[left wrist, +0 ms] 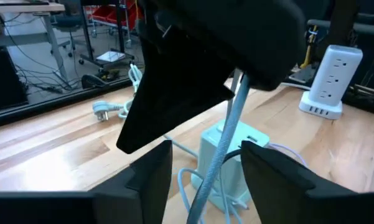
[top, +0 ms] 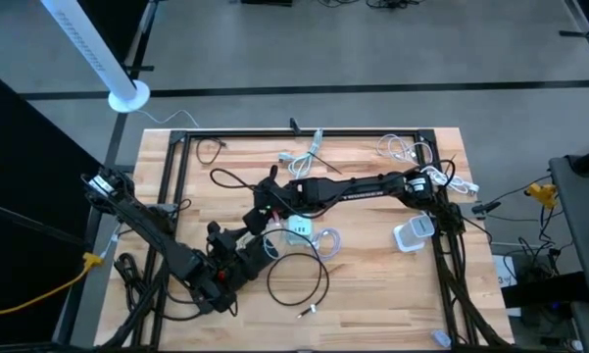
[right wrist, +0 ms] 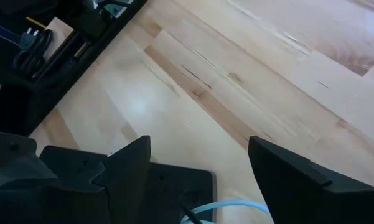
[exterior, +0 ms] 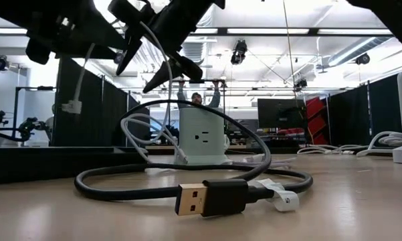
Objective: Insert USB
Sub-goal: Insert the light blue charger cable into the black outlet extension
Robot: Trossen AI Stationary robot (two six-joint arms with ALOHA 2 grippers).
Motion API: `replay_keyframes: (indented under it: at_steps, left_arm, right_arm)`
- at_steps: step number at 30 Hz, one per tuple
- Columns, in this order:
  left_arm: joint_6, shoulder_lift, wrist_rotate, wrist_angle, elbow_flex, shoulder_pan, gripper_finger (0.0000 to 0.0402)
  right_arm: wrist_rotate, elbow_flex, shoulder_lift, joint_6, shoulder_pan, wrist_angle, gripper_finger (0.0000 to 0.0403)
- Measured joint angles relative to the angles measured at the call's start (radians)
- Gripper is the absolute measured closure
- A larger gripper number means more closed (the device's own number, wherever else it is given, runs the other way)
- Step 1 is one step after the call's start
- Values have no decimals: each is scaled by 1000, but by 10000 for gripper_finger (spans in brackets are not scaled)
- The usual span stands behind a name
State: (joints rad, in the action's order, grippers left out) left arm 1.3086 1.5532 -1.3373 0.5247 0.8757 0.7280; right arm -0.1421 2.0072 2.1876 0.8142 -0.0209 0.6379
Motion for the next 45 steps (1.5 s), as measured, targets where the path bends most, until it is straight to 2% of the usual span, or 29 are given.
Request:
replay_keyframes:
  at_steps: [3,10,12,17,22,28,34,39,42,45]
  left_arm:
    - [-6,0,7,-5,8,1,244]
    - [-79,-15,39,-6,25,11,369]
    - [-89,-19,41,-7,25,11,392]
    - [-96,-30,42,-6,25,11,400]
    - [-116,-31,95,-2,25,8,401]
    - [-117,-31,103,-11,25,8,401]
    - [-131,-31,110,-72,25,10,401]
    - [-204,-31,107,-184,25,10,401]
    - [-260,-25,109,-243,25,1,401]
    - [-274,-8,120,-243,25,-17,401]
  right_arm:
    - [0,-1,0,0,3,0,155]
    - [0,-9,0,-1,13,7,156]
    - [0,-12,0,-2,13,9,152]
    - [0,-13,0,-5,13,11,149]
    - [8,-15,0,-2,12,12,155]
    - [45,-15,0,161,12,24,147]
    - [4,-19,0,131,12,45,140]
    - [-37,-20,0,125,13,39,148]
    - [-35,-20,0,168,15,16,152]
    - [12,-22,0,217,21,-26,152]
